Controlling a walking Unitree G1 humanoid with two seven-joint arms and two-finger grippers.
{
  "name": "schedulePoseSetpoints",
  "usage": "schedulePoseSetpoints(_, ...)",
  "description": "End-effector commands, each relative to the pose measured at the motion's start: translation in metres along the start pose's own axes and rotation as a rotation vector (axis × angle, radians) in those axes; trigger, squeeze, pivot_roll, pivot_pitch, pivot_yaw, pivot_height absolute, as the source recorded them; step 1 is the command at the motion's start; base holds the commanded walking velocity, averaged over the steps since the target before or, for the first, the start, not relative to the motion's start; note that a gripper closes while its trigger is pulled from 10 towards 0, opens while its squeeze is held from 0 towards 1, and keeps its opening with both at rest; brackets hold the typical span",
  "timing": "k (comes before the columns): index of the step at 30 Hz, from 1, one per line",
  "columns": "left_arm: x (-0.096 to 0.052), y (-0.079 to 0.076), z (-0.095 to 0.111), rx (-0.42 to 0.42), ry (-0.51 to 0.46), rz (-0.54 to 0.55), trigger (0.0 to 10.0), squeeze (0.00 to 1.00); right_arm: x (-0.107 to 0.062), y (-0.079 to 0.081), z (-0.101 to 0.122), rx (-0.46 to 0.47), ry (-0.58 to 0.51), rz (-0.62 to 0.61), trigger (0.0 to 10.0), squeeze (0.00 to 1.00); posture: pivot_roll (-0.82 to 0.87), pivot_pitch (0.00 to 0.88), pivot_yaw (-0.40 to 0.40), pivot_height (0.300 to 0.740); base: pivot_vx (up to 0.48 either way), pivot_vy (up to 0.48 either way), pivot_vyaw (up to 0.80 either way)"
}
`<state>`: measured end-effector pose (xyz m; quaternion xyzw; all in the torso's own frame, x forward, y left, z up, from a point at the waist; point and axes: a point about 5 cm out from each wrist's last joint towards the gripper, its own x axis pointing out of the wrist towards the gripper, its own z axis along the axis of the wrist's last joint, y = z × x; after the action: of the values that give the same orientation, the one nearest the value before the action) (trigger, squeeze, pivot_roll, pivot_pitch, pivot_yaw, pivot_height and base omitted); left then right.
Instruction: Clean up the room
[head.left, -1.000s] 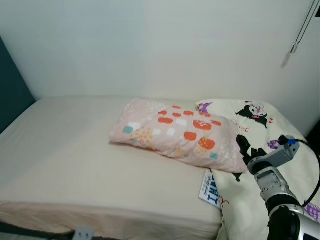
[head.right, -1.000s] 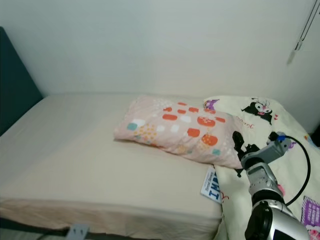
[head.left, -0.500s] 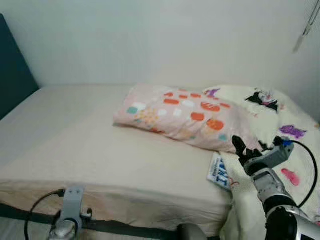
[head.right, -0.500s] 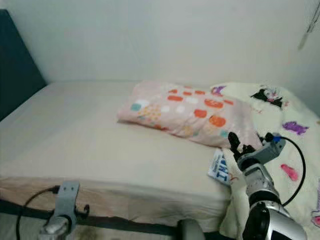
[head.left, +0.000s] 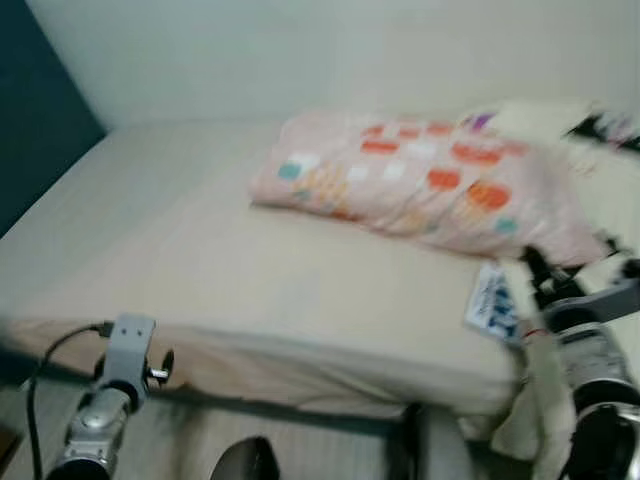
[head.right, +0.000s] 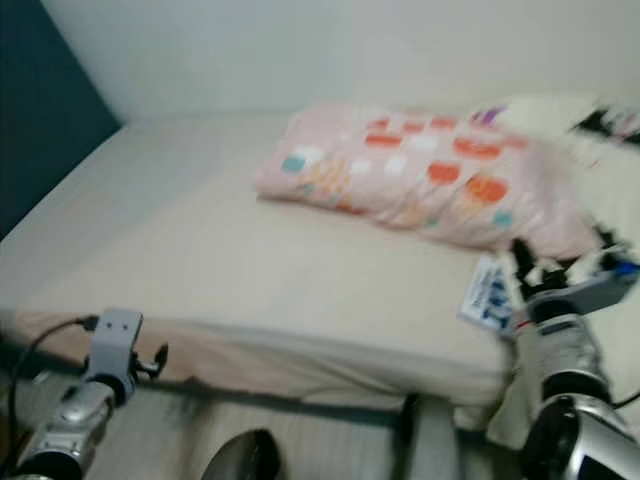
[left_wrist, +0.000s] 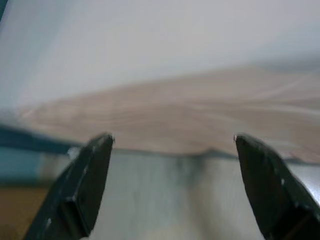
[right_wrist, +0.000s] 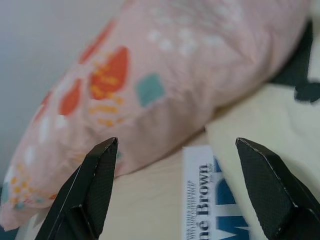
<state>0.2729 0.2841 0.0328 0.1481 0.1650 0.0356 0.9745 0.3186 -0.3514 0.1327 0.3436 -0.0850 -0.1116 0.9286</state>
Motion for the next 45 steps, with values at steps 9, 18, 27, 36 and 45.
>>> schedulePoseSetpoints(9,-0.034,0.046,0.037,0.089,-0.119,-0.058,10.0,0.00,0.010,0.018,0.065,0.069,-0.223,0.166,10.0,0.00,0.22,0.430,0.316,0.490,0.000,0.000,0.00)
schedulePoseSetpoints(18,-0.042,0.003,0.053,0.032,-0.167,-0.256,10.0,0.00,0.022,0.054,0.096,0.055,-0.314,0.338,10.0,0.00,0.22,0.492,0.345,0.465,0.000,0.000,0.00)
schedulePoseSetpoints(27,-0.087,-0.053,0.059,-0.010,-0.152,-0.520,10.0,0.00,0.030,0.076,0.146,0.135,-0.508,0.246,10.0,0.00,0.24,0.557,0.356,0.461,0.000,0.000,0.00)
schedulePoseSetpoints(36,-0.108,-0.054,0.066,-0.003,-0.116,-0.558,10.0,0.00,0.032,0.101,0.177,0.157,-0.579,0.323,10.0,0.00,0.26,0.593,0.354,0.461,0.000,0.000,0.00)
schedulePoseSetpoints(45,-0.119,-0.056,0.072,0.006,-0.087,-0.577,10.0,0.00,0.033,0.127,0.201,0.110,-0.626,0.376,0.0,0.00,0.26,0.602,0.358,0.461,0.000,0.000,0.00)
